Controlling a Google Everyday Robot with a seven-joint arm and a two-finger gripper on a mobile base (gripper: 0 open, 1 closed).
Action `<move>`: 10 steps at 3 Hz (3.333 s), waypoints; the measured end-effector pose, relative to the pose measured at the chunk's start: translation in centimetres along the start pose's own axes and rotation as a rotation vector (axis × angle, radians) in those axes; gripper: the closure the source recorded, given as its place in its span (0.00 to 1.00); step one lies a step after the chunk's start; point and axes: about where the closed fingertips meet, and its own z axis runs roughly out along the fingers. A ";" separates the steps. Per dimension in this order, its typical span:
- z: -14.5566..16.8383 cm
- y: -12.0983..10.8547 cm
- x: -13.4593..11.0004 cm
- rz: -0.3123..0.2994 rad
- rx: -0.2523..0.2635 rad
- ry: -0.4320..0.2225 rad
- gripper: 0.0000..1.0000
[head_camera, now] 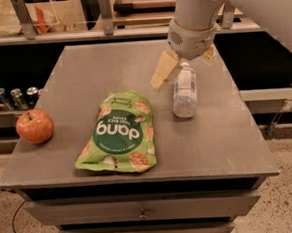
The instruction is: Move blue plastic bottle near apple
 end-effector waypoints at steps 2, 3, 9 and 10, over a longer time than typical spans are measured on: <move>4.1 -0.6 -0.9 0.266 0.093 0.082 0.00; 5.2 -1.8 -0.7 0.365 0.125 0.101 0.00; 2.9 -3.6 -3.6 0.344 0.054 -0.048 1.00; 1.1 -3.9 -5.8 0.239 0.001 -0.137 1.00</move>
Offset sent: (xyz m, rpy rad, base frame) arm 0.0156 -0.0107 -0.0555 -0.1682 0.0759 -0.4575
